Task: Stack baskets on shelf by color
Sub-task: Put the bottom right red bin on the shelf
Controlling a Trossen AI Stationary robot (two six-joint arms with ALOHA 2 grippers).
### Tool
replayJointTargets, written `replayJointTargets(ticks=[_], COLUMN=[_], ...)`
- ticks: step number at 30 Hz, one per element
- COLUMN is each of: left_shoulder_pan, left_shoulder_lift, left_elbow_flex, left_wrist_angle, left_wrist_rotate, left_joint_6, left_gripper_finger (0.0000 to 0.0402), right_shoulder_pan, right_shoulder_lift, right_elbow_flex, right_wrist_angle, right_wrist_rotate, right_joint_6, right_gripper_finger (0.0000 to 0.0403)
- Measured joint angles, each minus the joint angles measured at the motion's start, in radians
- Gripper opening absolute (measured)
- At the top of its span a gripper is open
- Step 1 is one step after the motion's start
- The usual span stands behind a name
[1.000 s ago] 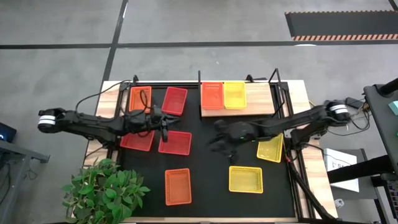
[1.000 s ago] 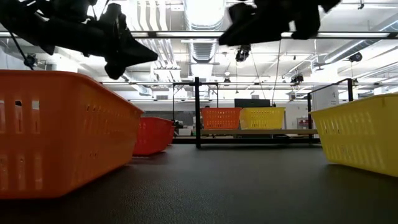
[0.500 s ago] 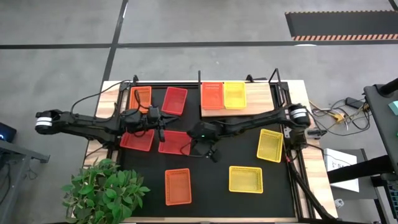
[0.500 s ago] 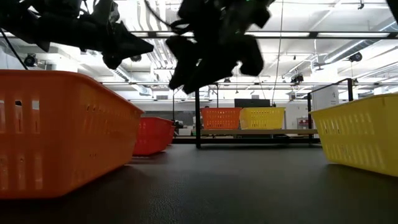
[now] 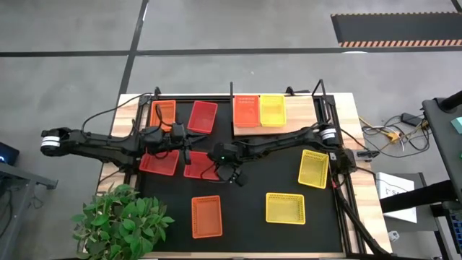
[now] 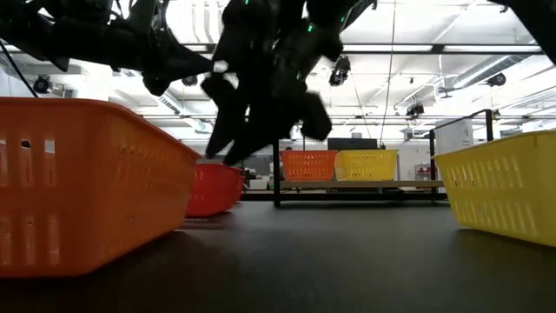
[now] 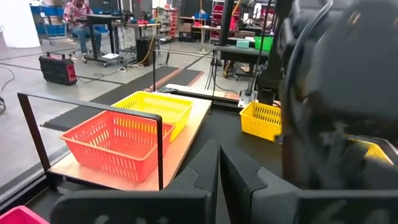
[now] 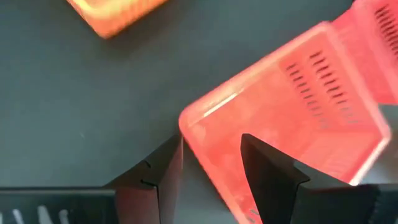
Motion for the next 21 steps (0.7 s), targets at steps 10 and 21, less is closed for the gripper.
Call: replayJointTargets(ticks=[10,21], left_shoulder_pan=[0.000,0.000], left_shoulder_lift=[-0.001,-0.001], left_elbow_flex=[0.008,0.003], left_wrist_angle=[0.012,0.044], left_wrist_rotate=[-0.032,-0.033], left_joint_6=[0.026,0.027], left_gripper_finger=[0.0000,0.0000], right_shoulder_pan=[-0.006,0.058], right_shoulder_lift=[0.090,-0.005], right_elbow_flex=[0.007,0.106], right_wrist_angle=[0.052,-0.188], right_wrist_rotate=[0.008,0.063], right_joint_6=[-0.113,-0.003], right_gripper_finger=[0.0076,0.0008])
